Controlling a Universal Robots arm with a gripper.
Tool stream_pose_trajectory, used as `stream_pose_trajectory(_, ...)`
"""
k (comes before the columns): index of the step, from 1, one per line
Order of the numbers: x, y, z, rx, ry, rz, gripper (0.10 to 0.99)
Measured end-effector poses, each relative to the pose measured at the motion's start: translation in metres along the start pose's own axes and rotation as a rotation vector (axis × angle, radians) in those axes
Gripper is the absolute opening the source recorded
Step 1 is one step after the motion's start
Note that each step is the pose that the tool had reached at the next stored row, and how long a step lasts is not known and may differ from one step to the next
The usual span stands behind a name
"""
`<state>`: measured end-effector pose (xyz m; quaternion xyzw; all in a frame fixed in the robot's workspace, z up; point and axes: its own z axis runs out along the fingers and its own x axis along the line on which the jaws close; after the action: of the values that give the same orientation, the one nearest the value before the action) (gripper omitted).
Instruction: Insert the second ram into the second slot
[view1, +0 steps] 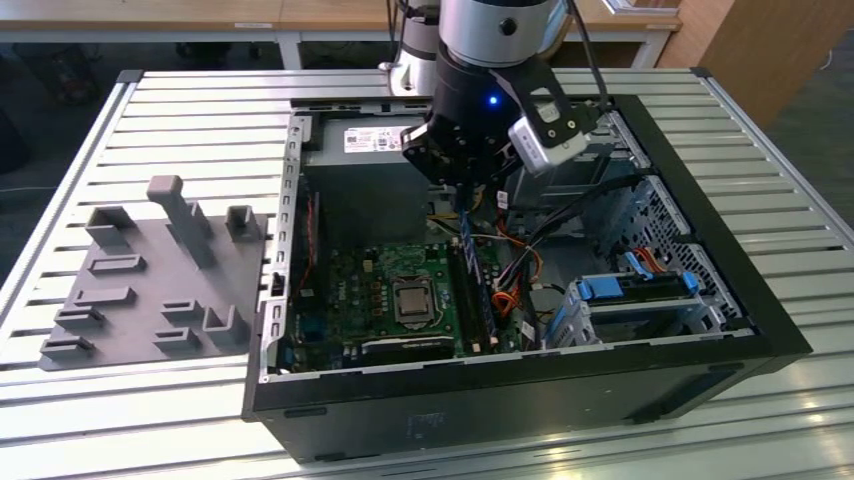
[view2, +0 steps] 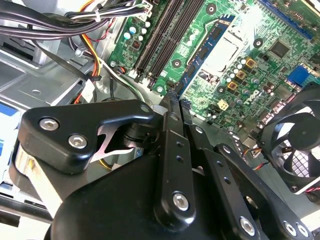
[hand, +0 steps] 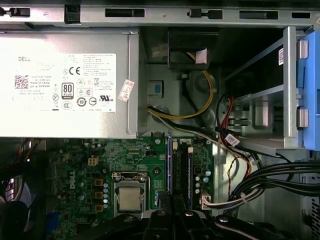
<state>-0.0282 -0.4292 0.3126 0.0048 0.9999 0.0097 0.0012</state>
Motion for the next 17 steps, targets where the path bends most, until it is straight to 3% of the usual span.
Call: stream_pose_trajectory(17, 0.0, -0.0004, 0.0051, 0.0, 0.0001, 0.0, 0.133)
